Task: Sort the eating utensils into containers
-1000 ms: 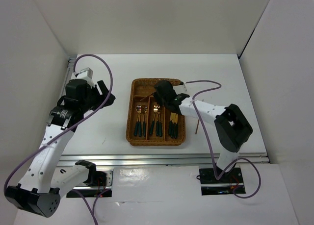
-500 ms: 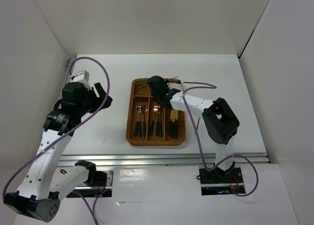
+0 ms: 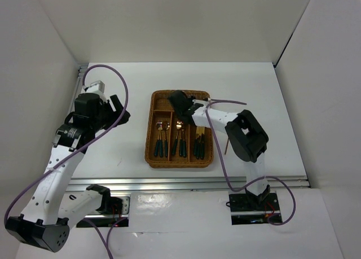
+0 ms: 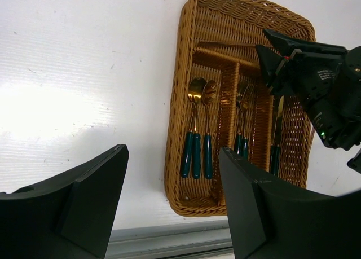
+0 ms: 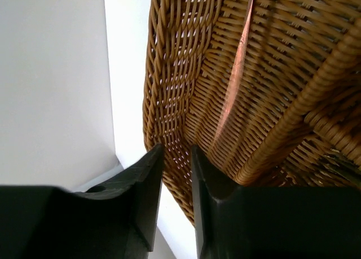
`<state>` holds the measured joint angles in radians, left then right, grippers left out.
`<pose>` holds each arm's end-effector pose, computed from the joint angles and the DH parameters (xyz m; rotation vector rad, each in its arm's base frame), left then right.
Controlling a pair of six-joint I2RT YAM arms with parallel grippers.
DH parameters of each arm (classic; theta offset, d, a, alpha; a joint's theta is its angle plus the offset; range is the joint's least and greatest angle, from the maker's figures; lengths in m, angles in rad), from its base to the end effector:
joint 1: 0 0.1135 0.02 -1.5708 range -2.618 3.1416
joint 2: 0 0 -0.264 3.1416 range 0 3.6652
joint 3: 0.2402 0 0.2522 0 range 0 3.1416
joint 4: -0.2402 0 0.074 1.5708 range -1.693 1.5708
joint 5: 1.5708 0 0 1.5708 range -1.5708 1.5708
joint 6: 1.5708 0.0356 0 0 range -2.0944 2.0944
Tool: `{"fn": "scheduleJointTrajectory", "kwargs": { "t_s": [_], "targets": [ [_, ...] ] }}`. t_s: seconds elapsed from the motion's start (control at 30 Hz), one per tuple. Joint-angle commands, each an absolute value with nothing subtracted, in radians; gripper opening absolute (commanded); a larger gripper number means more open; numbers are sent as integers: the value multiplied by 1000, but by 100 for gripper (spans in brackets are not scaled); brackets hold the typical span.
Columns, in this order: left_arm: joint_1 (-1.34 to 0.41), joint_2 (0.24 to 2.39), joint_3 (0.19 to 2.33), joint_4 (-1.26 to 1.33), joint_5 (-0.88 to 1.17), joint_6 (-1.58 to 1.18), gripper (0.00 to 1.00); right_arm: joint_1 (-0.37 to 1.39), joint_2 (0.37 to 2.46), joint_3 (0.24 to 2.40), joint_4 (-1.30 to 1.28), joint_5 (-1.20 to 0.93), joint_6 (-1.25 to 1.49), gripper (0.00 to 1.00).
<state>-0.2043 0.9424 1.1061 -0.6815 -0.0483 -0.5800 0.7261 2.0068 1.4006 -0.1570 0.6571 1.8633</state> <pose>0.1883 -0.0373 0.3720 -0.4243 2.0732 -0.4228 0.3441 0.2764 0.1919 1.4648 1.6931 0.7049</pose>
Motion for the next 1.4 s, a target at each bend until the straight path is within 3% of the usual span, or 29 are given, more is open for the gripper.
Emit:
{"fn": "scheduleJointTrajectory", "kwargs": {
  "t_s": [0.0,0.1,0.27,0.37,0.47,0.53,0.73,0.87,1.0,1.13,1.37],
  "targets": [
    [-198,948,1135,-680,-67,-584,79,703,2008,1453,-178,695,1864,42],
    [-198,948,1135,-670,-57,-584,79,703,1988,1439,-126,667,1760,55],
    [-198,957,1135,-661,-46,-584,79,648,1910,1396,67,504,1452,59],
    [-198,957,1126,-649,-35,-584,79,576,1832,1420,94,295,1170,61],
    [-198,966,1115,-628,-35,-584,81,529,1757,1517,-77,210,945,65],
    [-198,977,1106,-611,-14,-574,81,509,1712,1545,-151,228,789,75],
    [-198,1008,1085,-505,97,-520,81,450,1488,1470,-409,360,597,79],
    [-198,1017,1065,-454,115,-511,82,364,1401,1346,-566,371,577,79],
    [-198,1042,1075,-440,126,-499,83,258,1388,1209,-652,331,558,71],
    [-198,1086,1095,-440,126,-499,83,152,1425,1138,-652,255,519,71],
    [-198,1150,1114,-422,126,-508,83,121,1520,1039,-580,173,491,61]
  ]
}}
